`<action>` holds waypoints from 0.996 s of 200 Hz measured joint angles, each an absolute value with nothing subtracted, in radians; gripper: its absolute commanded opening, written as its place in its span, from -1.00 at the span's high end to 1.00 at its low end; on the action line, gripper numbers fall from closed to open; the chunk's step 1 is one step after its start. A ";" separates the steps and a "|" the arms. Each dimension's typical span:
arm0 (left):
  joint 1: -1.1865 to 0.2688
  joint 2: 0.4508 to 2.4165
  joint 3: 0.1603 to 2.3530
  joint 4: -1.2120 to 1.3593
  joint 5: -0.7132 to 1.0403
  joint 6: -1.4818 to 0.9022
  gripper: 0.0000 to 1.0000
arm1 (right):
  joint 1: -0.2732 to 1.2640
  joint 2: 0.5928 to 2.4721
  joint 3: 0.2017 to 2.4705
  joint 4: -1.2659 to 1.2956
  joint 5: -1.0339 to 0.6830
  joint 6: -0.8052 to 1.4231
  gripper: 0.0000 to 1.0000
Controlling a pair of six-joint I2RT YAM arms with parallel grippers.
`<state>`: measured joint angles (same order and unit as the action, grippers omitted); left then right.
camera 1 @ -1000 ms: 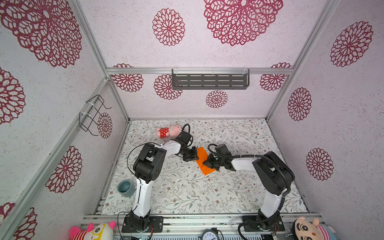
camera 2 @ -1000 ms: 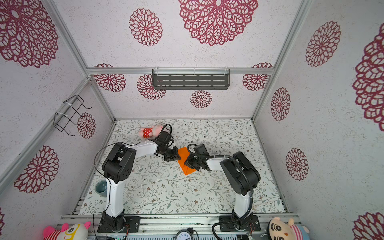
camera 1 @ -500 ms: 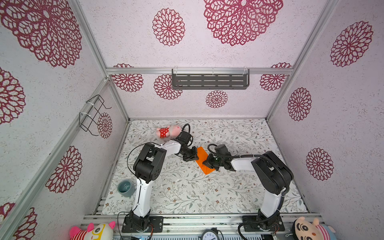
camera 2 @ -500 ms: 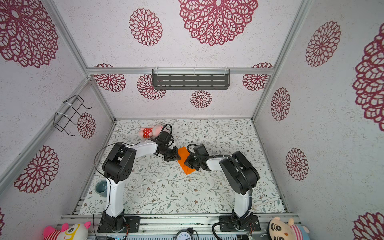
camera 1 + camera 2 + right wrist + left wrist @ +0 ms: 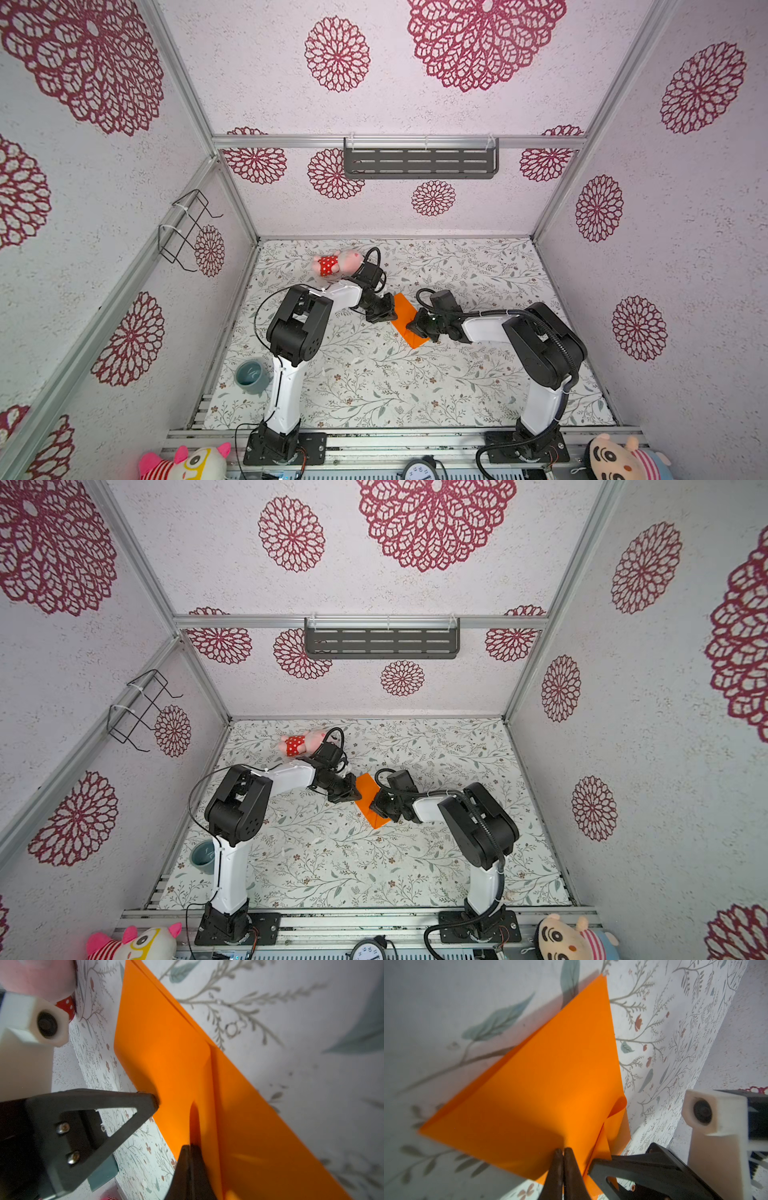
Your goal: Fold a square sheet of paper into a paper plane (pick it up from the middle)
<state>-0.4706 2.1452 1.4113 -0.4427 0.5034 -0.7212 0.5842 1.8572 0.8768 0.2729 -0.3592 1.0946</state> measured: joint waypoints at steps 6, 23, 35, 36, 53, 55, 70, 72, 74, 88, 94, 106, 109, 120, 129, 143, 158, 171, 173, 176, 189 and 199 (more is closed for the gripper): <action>-0.471 2.145 1.412 -0.445 0.503 -0.720 0.87 | 0.584 1.857 0.877 0.273 -0.359 1.095 0.95; -0.471 2.146 1.417 -0.456 0.500 -0.717 0.87 | 0.584 1.857 0.877 0.273 -0.359 1.095 0.94; -0.471 2.146 1.421 -0.463 0.496 -0.716 0.87 | 0.585 1.857 0.877 0.273 -0.359 1.095 0.93; -0.471 2.146 1.421 -0.463 0.496 -0.715 0.87 | 0.585 1.857 0.877 0.273 -0.359 1.095 0.93; -0.471 2.147 1.425 -0.467 0.492 -0.714 0.86 | 0.585 1.857 0.877 0.273 -0.359 1.095 0.92; -0.471 2.147 1.425 -0.468 0.492 -0.714 0.86 | 0.585 1.857 0.877 0.273 -0.359 1.095 0.91; -0.471 2.147 1.427 -0.471 0.490 -0.710 0.85 | 0.585 1.857 0.877 0.273 -0.359 1.095 0.88; -0.471 2.148 1.427 -0.472 0.490 -0.710 0.85 | 0.585 1.857 0.877 0.273 -0.359 1.095 0.87; -0.471 2.148 1.427 -0.472 0.489 -0.710 0.85 | 0.585 1.857 0.877 0.273 -0.359 1.095 0.86; -0.471 2.148 1.431 -0.479 0.486 -0.707 0.84 | 0.585 1.858 0.877 0.273 -0.360 1.097 0.78; -0.471 2.149 1.434 -0.484 0.485 -0.707 0.84 | 0.585 1.858 0.877 0.274 -0.360 1.098 0.73; -0.471 2.151 1.442 -0.495 0.484 -0.706 0.82 | 0.585 1.858 0.877 0.284 -0.363 1.100 0.61; -0.471 2.152 1.444 -0.497 0.484 -0.705 0.81 | 0.586 1.858 0.877 0.284 -0.362 1.103 0.59; -0.471 2.155 1.455 -0.511 0.484 -0.704 0.78 | 0.587 1.858 0.877 0.292 -0.366 1.100 0.49; -0.471 2.155 1.464 -0.521 0.479 -0.704 0.74 | 0.587 1.858 0.878 0.296 -0.368 1.104 0.39; -0.467 2.155 1.478 -0.537 0.472 -0.707 0.68 | 0.588 1.857 0.879 0.307 -0.372 1.103 0.27; -0.459 2.152 1.484 -0.537 0.463 -0.715 0.63 | 0.589 1.857 0.879 0.316 -0.373 1.100 0.24; -0.447 2.145 1.483 -0.537 0.459 -0.726 0.62 | 0.589 1.857 0.879 0.317 -0.373 1.100 0.25; -0.445 2.144 1.483 -0.538 0.459 -0.727 0.62 | 0.589 1.857 0.879 0.317 -0.373 1.100 0.25; -0.442 2.141 1.483 -0.538 0.459 -0.730 0.62 | 0.589 1.857 0.879 0.317 -0.373 1.100 0.25; -0.429 2.127 1.483 -0.536 0.459 -0.734 0.62 | 0.589 1.857 0.879 0.317 -0.373 1.100 0.26; -0.423 2.115 1.482 -0.535 0.461 -0.734 0.62 | 0.589 1.857 0.879 0.315 -0.372 1.100 0.26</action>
<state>-0.4229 2.1155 1.4822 -0.5354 0.4614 -0.7338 0.5892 1.8568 0.8795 0.3153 -0.3721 1.1000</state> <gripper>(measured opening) 0.191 0.370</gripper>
